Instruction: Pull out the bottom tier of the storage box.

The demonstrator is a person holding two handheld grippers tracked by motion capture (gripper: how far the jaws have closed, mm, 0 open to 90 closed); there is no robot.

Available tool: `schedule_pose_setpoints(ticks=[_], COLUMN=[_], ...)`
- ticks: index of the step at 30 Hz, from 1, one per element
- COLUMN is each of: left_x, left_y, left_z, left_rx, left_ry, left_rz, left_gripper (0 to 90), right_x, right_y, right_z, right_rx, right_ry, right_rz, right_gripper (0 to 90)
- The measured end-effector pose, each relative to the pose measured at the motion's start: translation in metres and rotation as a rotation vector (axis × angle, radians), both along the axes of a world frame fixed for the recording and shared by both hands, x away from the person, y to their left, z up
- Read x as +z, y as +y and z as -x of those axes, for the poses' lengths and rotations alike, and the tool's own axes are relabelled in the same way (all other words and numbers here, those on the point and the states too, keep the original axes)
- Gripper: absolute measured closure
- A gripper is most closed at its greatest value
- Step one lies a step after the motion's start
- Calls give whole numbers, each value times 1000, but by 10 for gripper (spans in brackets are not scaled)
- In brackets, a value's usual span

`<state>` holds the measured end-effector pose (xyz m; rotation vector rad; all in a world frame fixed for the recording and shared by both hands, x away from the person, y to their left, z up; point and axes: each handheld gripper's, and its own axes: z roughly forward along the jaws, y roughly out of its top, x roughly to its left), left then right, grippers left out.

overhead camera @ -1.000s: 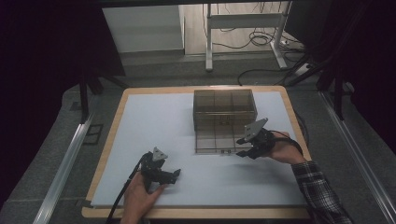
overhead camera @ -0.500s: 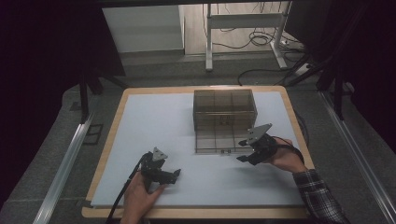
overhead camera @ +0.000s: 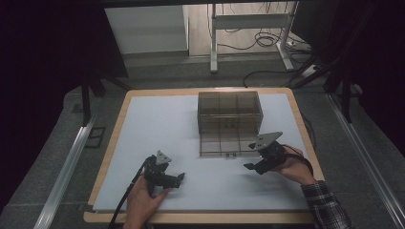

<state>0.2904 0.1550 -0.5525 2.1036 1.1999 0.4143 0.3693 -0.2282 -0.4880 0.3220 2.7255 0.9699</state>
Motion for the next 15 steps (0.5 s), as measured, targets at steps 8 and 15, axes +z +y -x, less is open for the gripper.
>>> schedule_pose_setpoints(ticks=[8,15], left_x=[0,0], left_y=[0,0], left_z=[0,0], left_rx=[0,0], left_ry=[0,0], left_rz=[0,0], left_gripper=[0,0], right_x=[-2,-2], right_y=[-5,-12], right_z=[10,20], right_rx=[-41,-61], right_ry=[-2,12], right_rz=[-10,-38], right_gripper=[148,88])
